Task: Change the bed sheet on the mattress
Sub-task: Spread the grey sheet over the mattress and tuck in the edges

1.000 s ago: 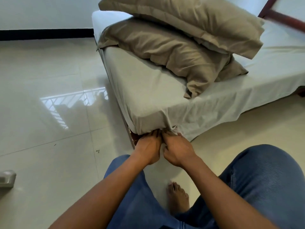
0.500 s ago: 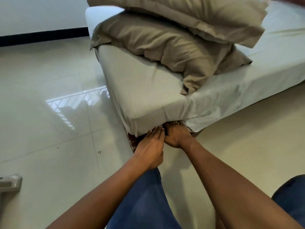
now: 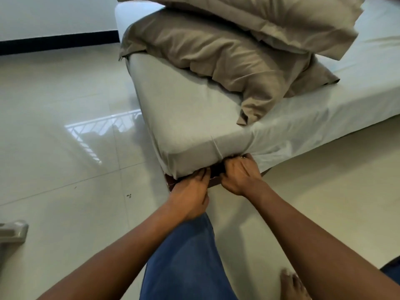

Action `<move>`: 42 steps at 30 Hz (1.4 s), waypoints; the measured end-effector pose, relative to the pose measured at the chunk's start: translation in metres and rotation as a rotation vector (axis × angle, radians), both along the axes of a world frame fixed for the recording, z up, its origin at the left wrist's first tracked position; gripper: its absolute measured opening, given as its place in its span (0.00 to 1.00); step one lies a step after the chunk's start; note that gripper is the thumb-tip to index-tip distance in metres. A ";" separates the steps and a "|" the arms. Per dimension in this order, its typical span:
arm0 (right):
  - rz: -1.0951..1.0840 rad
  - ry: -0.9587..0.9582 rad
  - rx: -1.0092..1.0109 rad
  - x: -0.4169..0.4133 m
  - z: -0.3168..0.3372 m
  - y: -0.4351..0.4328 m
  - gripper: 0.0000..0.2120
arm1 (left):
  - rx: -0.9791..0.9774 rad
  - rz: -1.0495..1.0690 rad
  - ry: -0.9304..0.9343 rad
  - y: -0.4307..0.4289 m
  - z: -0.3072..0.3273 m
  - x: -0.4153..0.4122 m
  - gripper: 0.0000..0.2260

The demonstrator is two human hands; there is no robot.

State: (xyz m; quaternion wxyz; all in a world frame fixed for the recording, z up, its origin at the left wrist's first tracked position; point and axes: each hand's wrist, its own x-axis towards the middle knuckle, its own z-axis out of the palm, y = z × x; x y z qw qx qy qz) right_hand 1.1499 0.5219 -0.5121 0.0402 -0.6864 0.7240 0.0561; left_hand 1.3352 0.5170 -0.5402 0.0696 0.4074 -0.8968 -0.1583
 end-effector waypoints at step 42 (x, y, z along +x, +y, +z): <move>0.145 -0.061 0.160 0.120 -0.019 0.002 0.40 | -0.077 0.525 0.261 -0.048 0.005 0.071 0.16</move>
